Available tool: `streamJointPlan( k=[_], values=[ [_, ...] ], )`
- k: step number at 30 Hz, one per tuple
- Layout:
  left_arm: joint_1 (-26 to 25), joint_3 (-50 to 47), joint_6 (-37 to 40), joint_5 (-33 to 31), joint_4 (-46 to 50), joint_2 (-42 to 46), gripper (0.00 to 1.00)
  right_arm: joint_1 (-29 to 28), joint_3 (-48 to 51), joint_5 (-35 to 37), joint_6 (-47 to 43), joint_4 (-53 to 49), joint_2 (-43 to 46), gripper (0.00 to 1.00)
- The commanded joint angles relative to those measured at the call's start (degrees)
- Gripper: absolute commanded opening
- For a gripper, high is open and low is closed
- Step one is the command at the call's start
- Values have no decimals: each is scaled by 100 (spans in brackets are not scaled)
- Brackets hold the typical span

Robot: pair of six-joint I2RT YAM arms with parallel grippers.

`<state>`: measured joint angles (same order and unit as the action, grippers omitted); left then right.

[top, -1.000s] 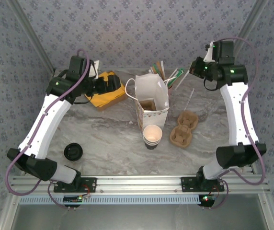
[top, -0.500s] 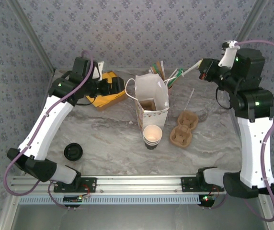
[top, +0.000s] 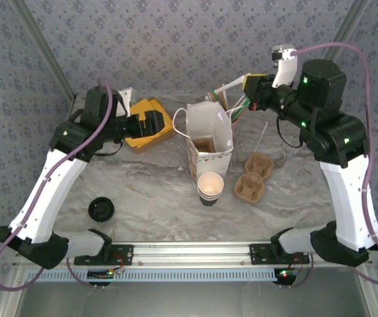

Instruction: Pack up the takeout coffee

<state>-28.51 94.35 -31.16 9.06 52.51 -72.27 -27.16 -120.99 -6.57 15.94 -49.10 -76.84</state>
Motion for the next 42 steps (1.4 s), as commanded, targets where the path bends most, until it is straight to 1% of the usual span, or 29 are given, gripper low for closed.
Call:
streamJointPlan(
  k=[1, 7, 11, 15, 20, 23, 26, 36, 42],
  values=[
    [-14, -98, -53, -187, -17, 250, 100, -240, -440, 126, -223, -47, -201, 0],
    [-27, -157, -41, -342, 103, 458, 100, -545, -479, 333, -171, -667, -487, 0],
    [-17, -197, -30, -403, 137, 542, 100, -647, -193, 556, -136, -916, -382, 0],
    [-19, -216, -23, -405, 139, 532, 100, -738, 194, 791, -73, -960, -208, 0],
    [-21, -224, -45, -344, 119, 477, 100, -755, 839, 694, 62, -788, -82, 0],
    [-23, -250, -53, -343, 126, 479, 100, -756, 1322, 662, 116, -397, -30, 0],
    [-19, -267, -64, -352, 156, 506, 100, -739, 1592, 631, 144, -51, -131, 0],
    [-19, -337, -65, -505, 303, 659, 100, -599, 1989, 442, 65, 733, -837, 0],
    [-18, -269, -26, -581, 392, 653, 100, -564, 1914, 336, 32, 894, -1375, 0]
  ],
)
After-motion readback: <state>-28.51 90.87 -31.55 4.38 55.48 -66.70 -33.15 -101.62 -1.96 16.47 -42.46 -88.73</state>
